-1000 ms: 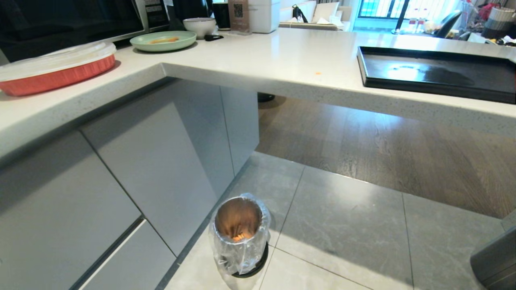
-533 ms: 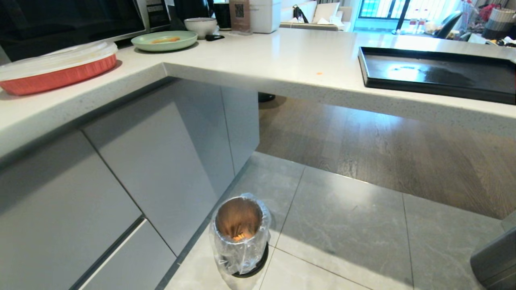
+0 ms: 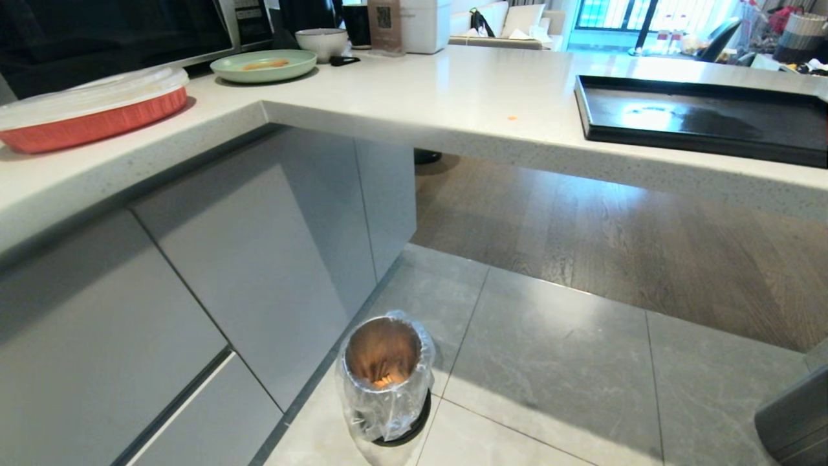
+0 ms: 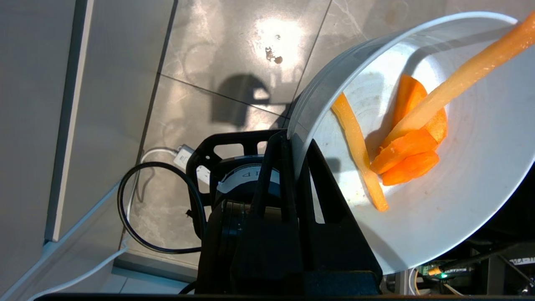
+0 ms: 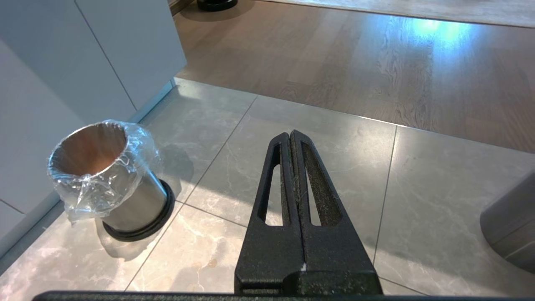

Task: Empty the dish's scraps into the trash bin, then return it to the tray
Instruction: Move the bowl over the trash can

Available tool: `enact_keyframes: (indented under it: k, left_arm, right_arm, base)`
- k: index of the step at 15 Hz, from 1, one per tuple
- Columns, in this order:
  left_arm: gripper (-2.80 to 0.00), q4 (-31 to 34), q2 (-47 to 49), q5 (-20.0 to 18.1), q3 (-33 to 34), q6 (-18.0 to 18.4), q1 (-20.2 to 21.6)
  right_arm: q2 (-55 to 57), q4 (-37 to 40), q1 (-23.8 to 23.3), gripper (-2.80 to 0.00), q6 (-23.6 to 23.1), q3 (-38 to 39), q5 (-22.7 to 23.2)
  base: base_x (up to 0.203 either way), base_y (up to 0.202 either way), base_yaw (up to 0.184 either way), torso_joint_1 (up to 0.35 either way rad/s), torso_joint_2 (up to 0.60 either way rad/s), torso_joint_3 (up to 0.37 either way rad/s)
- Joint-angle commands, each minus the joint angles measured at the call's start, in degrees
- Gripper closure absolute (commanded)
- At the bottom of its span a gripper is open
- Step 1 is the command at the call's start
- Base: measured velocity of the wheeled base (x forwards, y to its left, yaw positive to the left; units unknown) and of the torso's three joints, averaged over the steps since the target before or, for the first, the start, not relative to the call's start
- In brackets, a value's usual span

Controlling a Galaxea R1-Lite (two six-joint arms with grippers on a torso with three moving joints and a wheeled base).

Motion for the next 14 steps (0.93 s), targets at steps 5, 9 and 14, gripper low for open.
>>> enact_keyframes:
  k: [5, 9, 14]
  left_arm:
    - [0.00, 0.2, -1.4, 0.0, 0.8, -0.2, -1.4]
    - [0.00, 0.2, -1.3, 0.0, 1.2, -0.2, -2.2]
    - [0.00, 0.0, -1.1, 0.0, 1.3, -0.2, -2.7]
  right_arm:
    - [0.0, 0.0, 0.0, 0.00, 0.0, 0.0, 0.0]
    - [0.0, 0.0, 0.0, 0.00, 0.0, 0.0, 0.0]
    - [0.0, 0.0, 0.0, 0.00, 0.0, 0.0, 0.0]
  base:
    - [0.000, 0.000, 0.000, 0.001, 0.00, -0.059]
    - [0.000, 0.000, 0.000, 0.001, 0.00, -0.187]
    - [0.000, 0.000, 0.000, 0.003, 0.00, -0.200]
